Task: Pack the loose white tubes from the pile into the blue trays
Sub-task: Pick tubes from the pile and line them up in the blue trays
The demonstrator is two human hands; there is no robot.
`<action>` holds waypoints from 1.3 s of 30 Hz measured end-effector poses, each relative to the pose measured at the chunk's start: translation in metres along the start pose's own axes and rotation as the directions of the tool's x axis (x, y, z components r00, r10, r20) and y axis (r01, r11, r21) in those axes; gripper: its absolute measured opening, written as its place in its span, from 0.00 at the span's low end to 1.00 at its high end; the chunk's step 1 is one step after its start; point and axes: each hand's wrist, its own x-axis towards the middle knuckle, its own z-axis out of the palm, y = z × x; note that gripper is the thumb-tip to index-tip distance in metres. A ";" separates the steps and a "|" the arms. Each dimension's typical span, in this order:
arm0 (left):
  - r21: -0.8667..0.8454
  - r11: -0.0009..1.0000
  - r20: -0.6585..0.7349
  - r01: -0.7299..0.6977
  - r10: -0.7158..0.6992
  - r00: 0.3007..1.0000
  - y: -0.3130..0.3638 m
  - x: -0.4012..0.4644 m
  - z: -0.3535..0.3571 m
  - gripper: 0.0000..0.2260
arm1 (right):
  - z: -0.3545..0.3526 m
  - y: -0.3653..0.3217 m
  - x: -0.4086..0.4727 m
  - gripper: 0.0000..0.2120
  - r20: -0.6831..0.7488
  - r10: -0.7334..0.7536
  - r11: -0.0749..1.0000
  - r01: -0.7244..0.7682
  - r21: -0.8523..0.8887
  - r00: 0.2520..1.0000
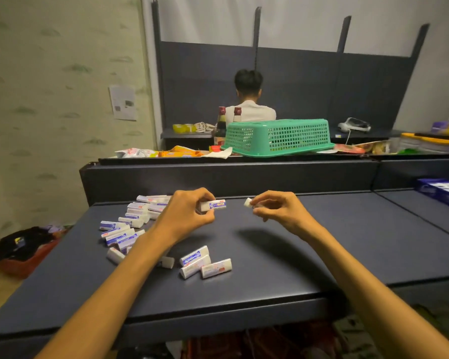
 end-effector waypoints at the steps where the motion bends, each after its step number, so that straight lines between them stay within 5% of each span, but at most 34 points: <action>1: -0.010 1.000 0.011 -0.010 0.010 1.000 0.003 0.002 0.004 0.11 | -0.005 0.001 -0.007 0.08 -0.007 0.012 1.000 -0.013 -0.018 1.000; 10: -0.104 0.989 0.086 -0.102 0.111 0.990 0.066 0.029 0.068 0.13 | -0.079 0.010 -0.080 0.15 -0.152 -0.012 0.904 -0.054 -0.425 0.988; 19: -0.189 0.921 0.085 -0.341 0.361 0.929 0.199 0.051 0.177 0.09 | -0.208 0.029 -0.205 0.14 -0.308 -0.070 0.777 -0.142 -0.613 0.949; 30: -0.174 0.911 0.179 -0.374 0.402 0.898 0.404 0.065 0.300 0.09 | -0.393 0.054 -0.355 0.14 -0.447 -0.013 0.683 -0.319 -0.657 0.894; 39: -0.155 0.906 0.210 -0.393 0.419 0.883 0.506 0.118 0.407 0.09 | -0.517 0.106 -0.399 0.13 -0.526 0.021 0.660 -0.407 -0.631 0.850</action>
